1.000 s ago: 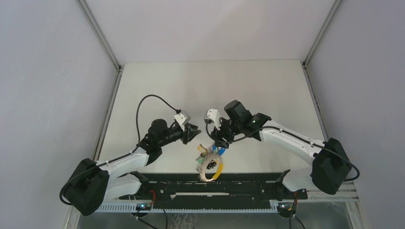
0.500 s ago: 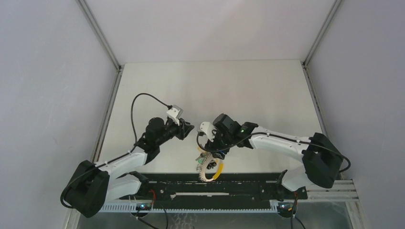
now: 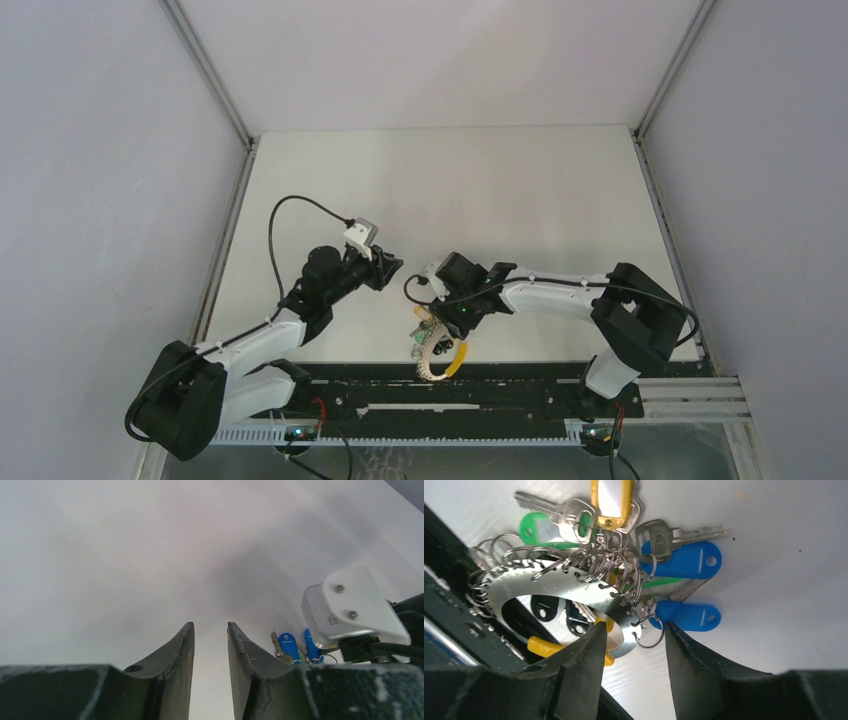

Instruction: Put the keys on the keyring

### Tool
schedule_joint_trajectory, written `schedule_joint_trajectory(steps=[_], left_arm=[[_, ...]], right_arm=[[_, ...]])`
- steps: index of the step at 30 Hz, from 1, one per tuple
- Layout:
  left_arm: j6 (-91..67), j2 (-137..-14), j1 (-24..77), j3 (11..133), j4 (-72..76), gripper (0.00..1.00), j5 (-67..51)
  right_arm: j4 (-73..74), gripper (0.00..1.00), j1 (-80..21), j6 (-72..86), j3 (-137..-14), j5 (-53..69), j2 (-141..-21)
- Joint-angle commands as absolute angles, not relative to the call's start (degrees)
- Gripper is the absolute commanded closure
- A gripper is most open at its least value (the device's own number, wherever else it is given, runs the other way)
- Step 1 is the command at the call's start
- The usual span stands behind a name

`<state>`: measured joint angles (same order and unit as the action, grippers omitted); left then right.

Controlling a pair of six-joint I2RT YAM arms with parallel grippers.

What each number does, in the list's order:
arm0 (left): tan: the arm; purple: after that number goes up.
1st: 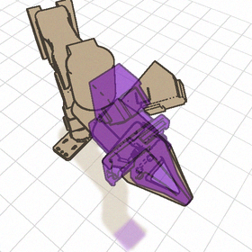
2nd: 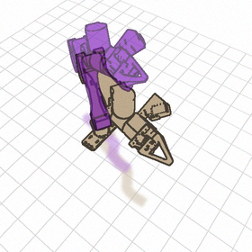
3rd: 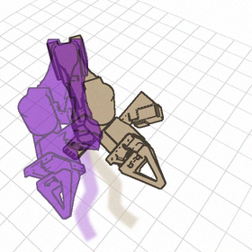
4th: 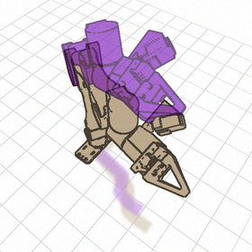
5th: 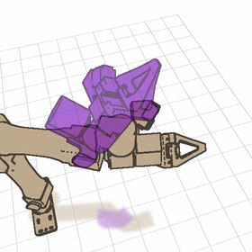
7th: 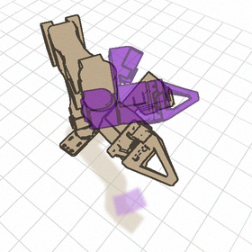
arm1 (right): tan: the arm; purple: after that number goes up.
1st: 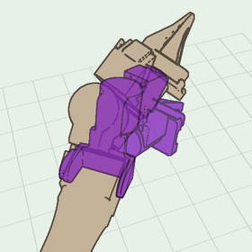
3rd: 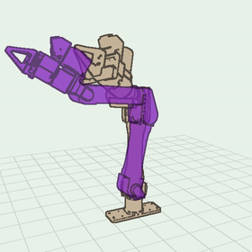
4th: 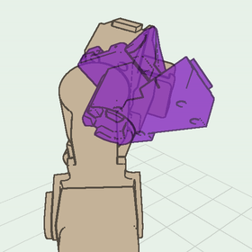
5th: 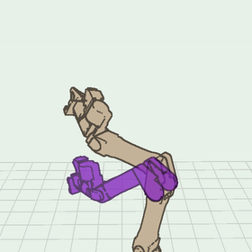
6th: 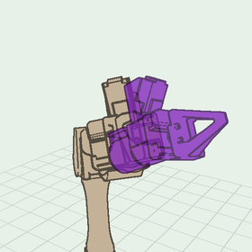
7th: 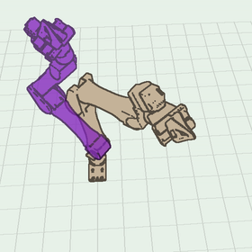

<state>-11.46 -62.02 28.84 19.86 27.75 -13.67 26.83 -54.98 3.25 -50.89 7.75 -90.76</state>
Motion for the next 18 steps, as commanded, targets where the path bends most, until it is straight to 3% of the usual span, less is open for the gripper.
schedule_joint_trajectory(steps=[1,6,15,18], left_arm=[[-12.21,-61.44,28.39,19.09,29.28,0.65,-13.41],[-12.30,-61.52,28.32,19.16,29.40,0.65,-13.51],[-13.91,-59.90,28.13,18.37,30.27,0.65,-13.38],[-15.59,-59.06,25.96,17.46,31.99,0.65,-13.81]], right_arm=[[25.65,0.53,-55.98,6.57,-51.76,4.07,-93.57],[24.98,0.56,-56.03,6.50,-51.95,2.16,-95.19],[20.67,0.95,-51.37,2.25,-54.11,0.89,-92.08],[18.43,1.00,-49.19,0.44,-54.23,0.25,-88.50]])
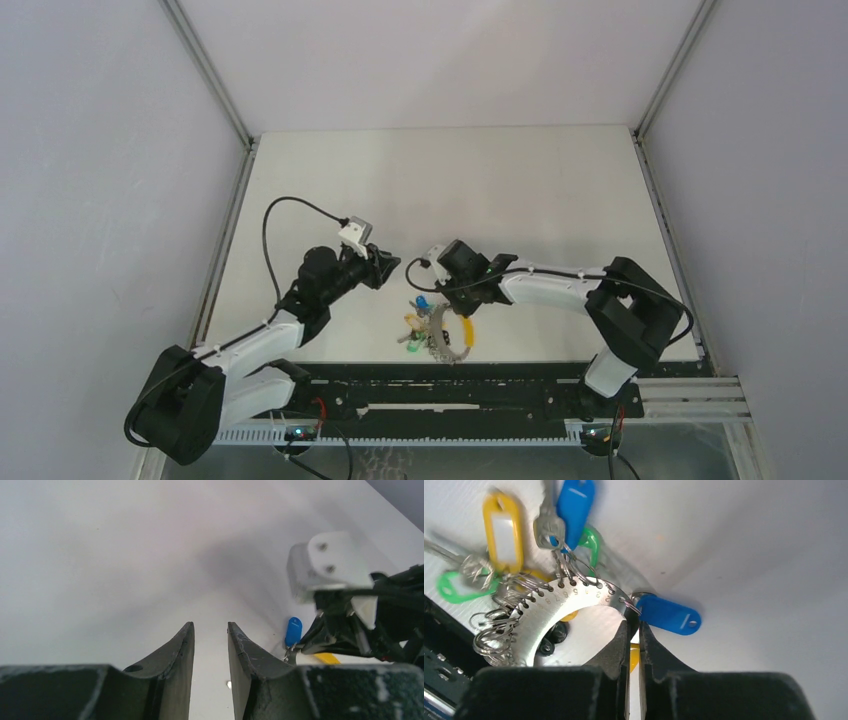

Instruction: Put the keys on the keyring

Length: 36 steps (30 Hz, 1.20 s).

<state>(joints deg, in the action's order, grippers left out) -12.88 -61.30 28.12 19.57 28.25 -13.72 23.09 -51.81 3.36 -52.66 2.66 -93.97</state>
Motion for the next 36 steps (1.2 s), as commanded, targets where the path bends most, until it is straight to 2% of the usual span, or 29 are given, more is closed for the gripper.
schedule_joint_trajectory(steps=[1,17,27,30,36], left_arm=[[-15.98,-59.03,25.67,17.29,32.40,0.65,-14.17],[-17.46,-62.17,25.22,18.36,35.51,0.64,-22.34],[-19.62,-65.75,25.22,19.05,37.52,0.64,-24.35],[-20.94,-67.18,25.22,19.09,38.70,0.64,-25.44],[-21.34,-62.83,25.22,17.58,36.80,0.64,-18.59]], right_arm=[[17.70,1.00,-48.38,-0.09,-54.20,0.51,-87.56],[0.90,1.00,-38.24,-2.96,-47.99,9.11,-75.48],[3.73,1.00,-35.55,1.95,-49.74,12.63,-79.40],[3.94,1.00,-39.52,-0.18,-50.83,6.84,-78.11],[10.35,1.00,-47.98,-8.63,-56.01,-18.70,-77.74]])
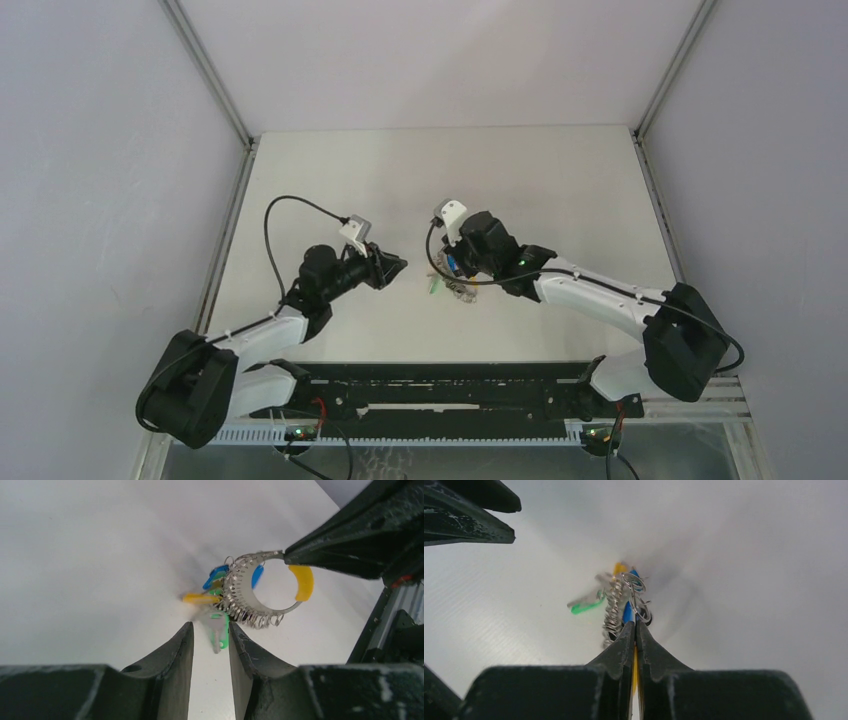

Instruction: Put the keys on the keyring

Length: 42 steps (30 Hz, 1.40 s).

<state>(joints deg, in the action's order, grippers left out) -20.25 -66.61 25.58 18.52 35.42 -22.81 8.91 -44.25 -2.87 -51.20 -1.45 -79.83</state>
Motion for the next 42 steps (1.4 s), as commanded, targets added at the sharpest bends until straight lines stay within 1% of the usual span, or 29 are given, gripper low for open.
schedule_joint_trajectory(steps=[1,4,8,10,13,14,16,18,19,23,27,34,42], left_arm=[[-21.27,-61.72,25.22,17.22,36.08,0.64,-16.78],[-21.42,-58.54,25.14,15.87,34.89,0.64,-12.07],[-22.29,-54.81,24.85,13.81,33.64,0.63,-4.55],[-22.18,-52.93,24.47,13.10,32.83,0.63,-2.41],[-20.92,-50.92,24.26,13.13,30.69,0.62,-2.22],[-20.53,-50.75,24.26,13.18,30.44,0.62,-3.03],[-20.25,-51.34,24.29,13.54,30.61,0.62,-4.84],[-20.46,-53.04,24.28,14.14,31.37,0.61,-6.99],[-20.44,-54.10,24.25,14.60,31.64,0.61,-8.33],[-21.26,-58.11,24.26,16.33,32.42,0.61,-12.44],[-21.16,-60.54,24.28,16.88,33.41,0.61,-14.71],[-20.64,-62.69,24.30,17.63,33.40,0.61,-15.32],[-20.48,-64.13,24.26,18.10,33.42,0.61,-15.47]], right_arm=[[10.77,1.00,-48.93,-9.78,-56.29,-21.99,-77.58],[11.52,1.00,-51.59,-13.36,-56.95,-30.07,-77.43],[11.81,1.00,-55.09,-16.53,-57.22,-30.32,-78.69],[12.84,1.00,-56.12,-16.22,-57.39,-27.54,-80.30],[16.00,1.00,-54.36,-11.37,-57.56,-17.41,-81.00],[17.46,0.98,-52.71,-9.44,-57.75,-13.13,-80.89],[20.92,0.84,-48.02,-5.85,-58.94,-4.84,-81.22],[23.32,0.71,-43.74,-3.62,-59.51,1.50,-82.03],[24.35,0.68,-41.60,-2.50,-59.93,4.04,-82.85],[26.24,0.58,-35.91,0.61,-61.39,5.53,-87.40],[28.72,0.53,-32.09,1.13,-65.82,5.39,-94.59],[30.11,0.53,-29.29,-1.13,-72.75,6.36,-103.78],[32.43,0.58,-28.33,-2.87,-78.61,6.89,-112.97]])
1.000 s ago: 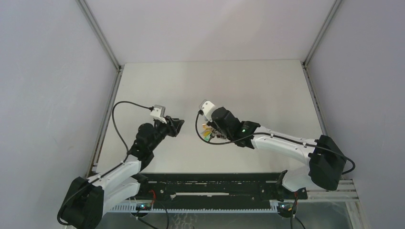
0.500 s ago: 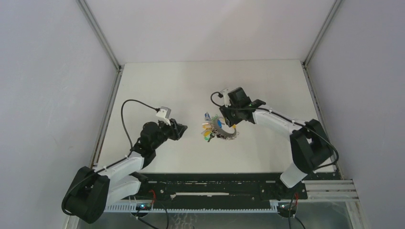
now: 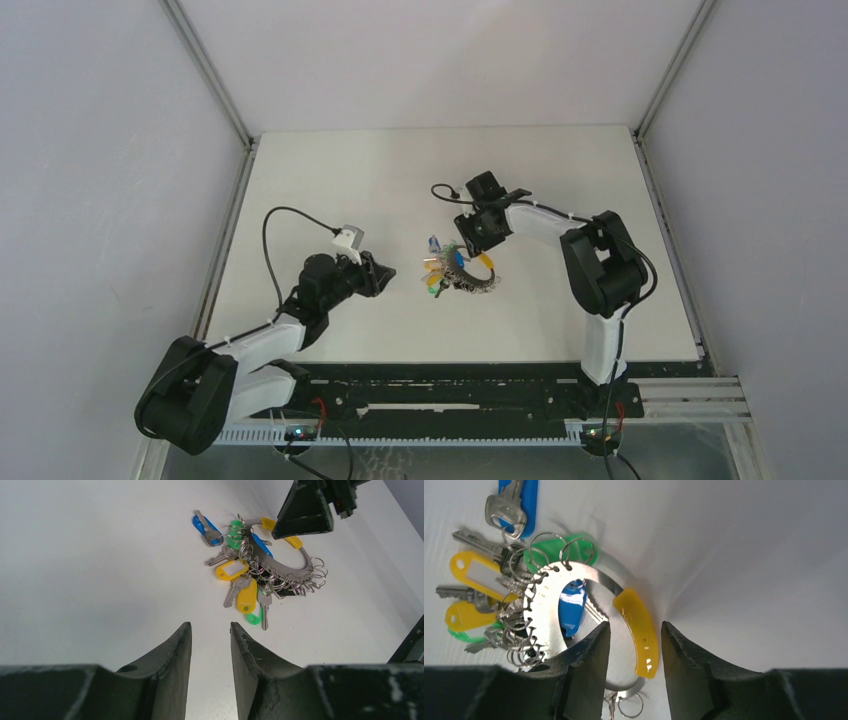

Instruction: Put the keys on the keyring

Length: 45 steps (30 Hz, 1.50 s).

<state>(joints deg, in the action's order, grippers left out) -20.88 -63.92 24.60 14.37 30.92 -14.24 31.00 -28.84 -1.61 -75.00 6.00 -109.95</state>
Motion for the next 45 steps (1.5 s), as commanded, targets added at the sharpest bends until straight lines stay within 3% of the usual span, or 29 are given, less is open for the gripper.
schedule_joint_trajectory(steps=[1,5,9,11,15,19,28,45], left_arm=[[-20.48,-64.16,24.33,18.09,33.40,0.61,-15.47],[-20.56,-64.28,24.27,18.17,33.40,0.61,-15.58],[-20.67,-63.85,24.32,18.05,33.32,0.61,-15.42],[-20.74,-63.31,24.32,18.03,32.91,0.61,-14.97],[-20.39,-61.73,24.24,17.85,31.81,0.61,-13.85],[-20.62,-60.06,24.29,17.39,31.48,0.61,-13.47],[-25.61,-61.88,24.29,16.30,38.54,0.60,-20.33],[-29.85,-63.96,25.75,19.32,44.92,0.58,-29.81]], right_arm=[[33.20,0.59,-28.42,-3.07,-79.37,6.76,-113.76],[35.66,0.67,-29.12,-4.33,-81.25,5.01,-115.88],[37.43,0.84,-30.37,-6.32,-82.37,-0.77,-115.30],[38.18,0.92,-30.97,-7.29,-82.69,-4.99,-113.63],[38.92,1.00,-33.46,-9.72,-82.39,-15.36,-107.23],[39.65,1.00,-36.68,-11.77,-82.27,-23.67,-100.73],[39.30,1.00,-42.87,-11.44,-80.81,-26.40,-94.81],[31.08,1.00,-44.92,-10.27,-73.62,-11.71,-88.44]])
